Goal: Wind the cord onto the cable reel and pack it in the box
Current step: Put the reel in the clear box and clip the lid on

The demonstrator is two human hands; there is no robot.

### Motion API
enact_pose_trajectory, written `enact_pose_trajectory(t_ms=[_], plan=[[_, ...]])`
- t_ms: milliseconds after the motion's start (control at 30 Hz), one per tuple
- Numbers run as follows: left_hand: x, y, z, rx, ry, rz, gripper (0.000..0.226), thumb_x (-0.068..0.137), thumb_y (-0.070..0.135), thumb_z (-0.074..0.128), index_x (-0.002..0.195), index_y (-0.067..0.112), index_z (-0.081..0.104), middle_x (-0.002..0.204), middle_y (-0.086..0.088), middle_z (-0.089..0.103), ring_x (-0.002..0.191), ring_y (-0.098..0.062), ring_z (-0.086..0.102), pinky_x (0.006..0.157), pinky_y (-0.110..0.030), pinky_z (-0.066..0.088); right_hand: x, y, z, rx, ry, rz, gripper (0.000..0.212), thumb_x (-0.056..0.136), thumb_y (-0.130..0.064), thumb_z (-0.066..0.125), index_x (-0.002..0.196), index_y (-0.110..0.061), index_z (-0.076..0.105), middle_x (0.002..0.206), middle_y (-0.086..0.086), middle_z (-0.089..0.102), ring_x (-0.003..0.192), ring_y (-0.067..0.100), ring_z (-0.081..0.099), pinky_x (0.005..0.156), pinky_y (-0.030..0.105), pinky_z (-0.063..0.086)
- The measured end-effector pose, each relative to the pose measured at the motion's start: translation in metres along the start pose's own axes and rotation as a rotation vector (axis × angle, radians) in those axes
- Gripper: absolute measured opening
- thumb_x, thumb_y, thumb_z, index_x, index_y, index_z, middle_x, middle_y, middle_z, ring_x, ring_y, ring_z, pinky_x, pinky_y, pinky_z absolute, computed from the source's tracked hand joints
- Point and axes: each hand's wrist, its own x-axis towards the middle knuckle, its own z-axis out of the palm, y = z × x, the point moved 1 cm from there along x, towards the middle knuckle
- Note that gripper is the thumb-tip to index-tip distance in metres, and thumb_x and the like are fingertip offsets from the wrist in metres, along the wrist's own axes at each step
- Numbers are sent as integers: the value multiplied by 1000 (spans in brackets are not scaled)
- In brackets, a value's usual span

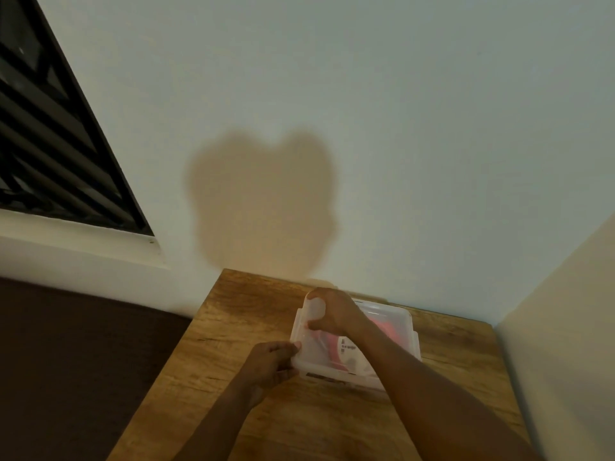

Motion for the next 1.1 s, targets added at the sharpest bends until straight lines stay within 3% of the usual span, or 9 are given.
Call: enact_pose_trajectory(t_ms=[133,267,400,500,567,833,933,1033,1100], plan=[[-3,4,0,35,-23,-13,28,92,22,73,113,3,70,115,-20,74,105,-34,72,84,-42,63,-16,10,1,21,46,-28,67,76,-39,77,137,-27,52,147,-3,46,134,20,39,112,41,34],[1,11,2,217,20,50,30,93,26,73,118,10,66,117,-14,71,105,-31,70,91,-46,61,-68,54,-5,209,494,-38,53,80,-18,73,128,-35,57,135,-19,53,128,2,44,106,27,39],[11,21,13,250,108,197,21,99,36,65,106,18,70,102,-7,77,92,-27,75,78,-44,65,-127,108,-8,451,754,423,31,85,-30,74,115,-27,67,111,-12,66,94,6,60,73,19,48],[21,27,25,335,163,336,31,104,41,53,90,23,75,80,2,80,74,-18,78,61,-33,62,-148,124,4,702,707,623,17,89,-35,69,102,-25,70,97,-8,72,84,10,66,60,19,49],[27,27,32,376,186,356,37,107,39,49,88,20,74,76,-2,79,73,-22,78,57,-28,58,-150,127,12,815,638,661,16,92,-35,64,99,-22,71,95,-4,73,81,13,68,62,24,55],[45,10,38,414,251,414,40,109,37,43,97,14,73,88,-11,75,81,-31,73,72,-41,62,-158,131,14,983,489,753,31,92,-47,61,88,-19,74,77,-2,77,70,18,73,53,27,53],[47,11,41,436,251,416,37,109,36,42,100,16,71,91,-10,74,83,-29,72,77,-44,62,-154,123,19,1038,452,728,39,97,-50,50,93,-20,75,84,1,77,71,16,74,56,28,57],[50,9,41,480,268,426,39,110,38,41,102,15,71,90,-8,74,82,-28,73,73,-39,62,-156,121,13,1119,341,741,39,95,-55,52,99,-22,73,87,2,78,81,27,75,76,47,60],[53,8,39,497,265,428,40,109,39,40,94,18,70,86,-7,74,79,-28,73,71,-38,62,-160,128,3,1073,293,756,43,92,-58,54,102,-20,72,87,4,77,87,33,73,82,49,57]])
